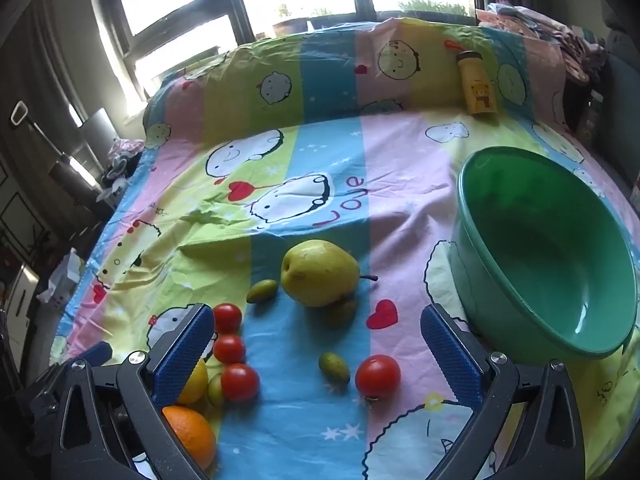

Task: Organize fruits

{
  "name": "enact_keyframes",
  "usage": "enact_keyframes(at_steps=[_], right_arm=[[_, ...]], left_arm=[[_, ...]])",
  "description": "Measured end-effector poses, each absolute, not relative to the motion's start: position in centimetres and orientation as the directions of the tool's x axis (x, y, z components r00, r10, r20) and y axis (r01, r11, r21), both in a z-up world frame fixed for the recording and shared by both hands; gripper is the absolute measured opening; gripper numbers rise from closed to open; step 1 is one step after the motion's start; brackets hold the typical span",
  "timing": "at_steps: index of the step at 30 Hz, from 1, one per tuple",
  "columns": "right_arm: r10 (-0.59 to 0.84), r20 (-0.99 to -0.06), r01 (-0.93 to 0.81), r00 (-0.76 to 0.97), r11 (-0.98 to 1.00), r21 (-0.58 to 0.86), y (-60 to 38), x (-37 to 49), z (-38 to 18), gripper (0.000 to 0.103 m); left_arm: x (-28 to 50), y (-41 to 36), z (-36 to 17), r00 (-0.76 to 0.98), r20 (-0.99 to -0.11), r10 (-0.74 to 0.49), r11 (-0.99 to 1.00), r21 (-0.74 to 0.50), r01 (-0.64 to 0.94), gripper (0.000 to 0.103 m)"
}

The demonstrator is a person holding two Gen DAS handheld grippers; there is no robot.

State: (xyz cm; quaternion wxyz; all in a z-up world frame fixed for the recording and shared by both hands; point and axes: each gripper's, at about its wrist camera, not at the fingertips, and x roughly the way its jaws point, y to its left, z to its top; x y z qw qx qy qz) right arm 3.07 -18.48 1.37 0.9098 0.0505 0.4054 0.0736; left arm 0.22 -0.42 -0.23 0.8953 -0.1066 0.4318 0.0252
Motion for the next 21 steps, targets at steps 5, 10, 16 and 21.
enact_keyframes(at_steps=[5,10,16,21], right_arm=[[0.163,-0.736,-0.076,0.658,0.986,0.15,-18.8,3.0,1.3,0.103],[0.154,-0.739,-0.065,0.656,0.987,0.149,-19.3,3.1,1.4,0.103],[0.168,-0.745,-0.042,0.645,0.982,0.185,-20.0,3.3,1.2,0.103],[0.167,-0.744,-0.045,0.647,0.982,0.182,-19.8,3.2,1.3,0.103]], left_arm=[[0.0,0.0,-0.1,0.649,-0.757,-0.07,0.964,-0.217,-0.15,0.102],[0.0,0.0,-0.3,0.652,-0.752,-0.1,0.957,-0.252,-0.144,0.102],[0.0,-0.4,-0.3,0.66,-0.744,-0.104,0.965,-0.235,-0.113,0.102],[0.1,-0.1,-0.6,0.642,-0.753,-0.143,0.953,-0.279,-0.116,0.102]])
